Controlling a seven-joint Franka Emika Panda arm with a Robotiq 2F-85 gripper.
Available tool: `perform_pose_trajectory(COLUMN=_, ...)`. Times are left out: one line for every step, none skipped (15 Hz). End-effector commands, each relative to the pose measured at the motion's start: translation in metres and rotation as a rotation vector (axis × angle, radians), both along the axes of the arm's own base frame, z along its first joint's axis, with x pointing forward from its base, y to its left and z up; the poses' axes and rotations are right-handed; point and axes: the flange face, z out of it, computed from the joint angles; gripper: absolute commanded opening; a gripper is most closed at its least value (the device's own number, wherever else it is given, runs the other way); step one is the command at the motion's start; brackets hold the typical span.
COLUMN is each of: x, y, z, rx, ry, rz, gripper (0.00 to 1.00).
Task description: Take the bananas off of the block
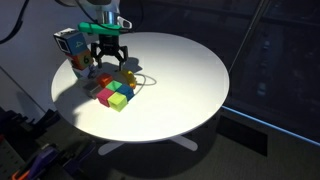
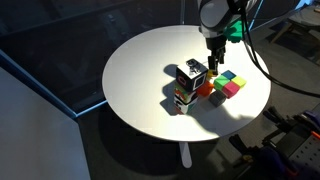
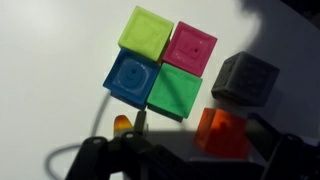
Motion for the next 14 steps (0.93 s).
perform_pose_trajectory(x=-0.03, y=-0.005, z=0.023, rx=-0.001, ry=-0.01, rz=-0.139, gripper=1.0)
perform_pose_trajectory(x=-0.035, y=-0.006, z=0.027, rx=0.003, ry=-0.014, rz=-0.171, gripper=1.0)
perform_pose_trajectory(x=-0.04, y=-0.006, z=0.032, rx=0.007, ry=-0.015, rz=-0.194, gripper=1.0)
perform_pose_trajectory(x=-0.043, y=-0.006, z=0.038, rx=0.012, ry=-0.019, rz=-0.221, gripper=1.0)
perform_pose_trajectory(x=-0.047, y=-0.006, z=0.044, rx=0.017, ry=-0.026, rz=-0.243, gripper=1.0)
perform_pose_trajectory(x=-0.05, y=-0.006, z=0.05, rx=0.02, ry=-0.034, rz=-0.261, gripper=1.0)
perform_pose_trajectory(x=-0.052, y=-0.006, z=0.057, rx=0.022, ry=-0.046, rz=-0.278, gripper=1.0)
perform_pose_trajectory(x=-0.054, y=-0.006, z=0.064, rx=0.023, ry=-0.058, rz=-0.292, gripper=1.0)
perform_pose_trajectory(x=-0.056, y=-0.006, z=0.072, rx=0.022, ry=-0.075, rz=-0.304, gripper=1.0)
perform_pose_trajectory(x=-0.058, y=-0.005, z=0.079, rx=0.023, ry=-0.087, rz=-0.317, gripper=1.0)
perform_pose_trajectory(x=-0.059, y=-0.005, z=0.087, rx=0.021, ry=-0.102, rz=-0.326, gripper=1.0)
perform_pose_trajectory(x=-0.06, y=-0.004, z=0.095, rx=0.02, ry=-0.118, rz=-0.335, gripper=1.0)
perform_pose_trajectory(x=-0.061, y=-0.003, z=0.103, rx=0.015, ry=-0.134, rz=-0.342, gripper=1.0)
perform_pose_trajectory(x=-0.061, y=-0.002, z=0.111, rx=0.015, ry=-0.148, rz=-0.355, gripper=1.0)
